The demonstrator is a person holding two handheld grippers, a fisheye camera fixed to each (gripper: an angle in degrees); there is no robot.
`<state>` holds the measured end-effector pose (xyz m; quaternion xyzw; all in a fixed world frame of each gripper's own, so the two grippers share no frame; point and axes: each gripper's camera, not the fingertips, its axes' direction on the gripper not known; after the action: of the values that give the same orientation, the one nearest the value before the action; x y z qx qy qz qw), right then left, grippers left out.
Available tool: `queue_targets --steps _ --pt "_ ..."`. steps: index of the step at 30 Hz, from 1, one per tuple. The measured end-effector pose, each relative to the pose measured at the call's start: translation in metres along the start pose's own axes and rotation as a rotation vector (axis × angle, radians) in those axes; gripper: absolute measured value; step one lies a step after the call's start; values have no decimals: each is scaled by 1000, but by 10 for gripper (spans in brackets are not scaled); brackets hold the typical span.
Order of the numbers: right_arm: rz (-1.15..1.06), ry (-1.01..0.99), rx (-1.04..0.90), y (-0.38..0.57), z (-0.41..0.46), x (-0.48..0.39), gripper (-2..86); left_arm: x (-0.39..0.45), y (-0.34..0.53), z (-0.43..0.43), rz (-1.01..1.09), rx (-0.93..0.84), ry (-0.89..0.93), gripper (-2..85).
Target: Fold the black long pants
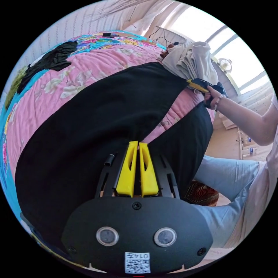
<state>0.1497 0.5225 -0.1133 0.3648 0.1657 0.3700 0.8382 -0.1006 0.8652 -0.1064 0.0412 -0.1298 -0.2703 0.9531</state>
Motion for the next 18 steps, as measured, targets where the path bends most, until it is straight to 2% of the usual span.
queue_targets --steps 2,5,8,10,13,15,18 --pt "-3 -17 0 -1 -10 4 21 -6 21 -13 -36 19 -28 39" --pt "8 -45 -85 8 -31 16 54 -22 81 -39 -225 94 -40 49" --pt "26 13 -210 31 -66 30 63 -46 173 -52 -542 129 37 52" --pt "48 94 -217 44 -99 43 66 -64 255 -58 -816 156 114 52" --pt "177 244 -156 62 -161 77 77 -81 356 -68 -1111 238 152 52" --pt "327 338 -123 78 -196 108 112 -89 408 -72 -1233 260 131 56" --pt "488 275 -133 95 -205 142 144 -102 485 -73 -1434 314 134 71"
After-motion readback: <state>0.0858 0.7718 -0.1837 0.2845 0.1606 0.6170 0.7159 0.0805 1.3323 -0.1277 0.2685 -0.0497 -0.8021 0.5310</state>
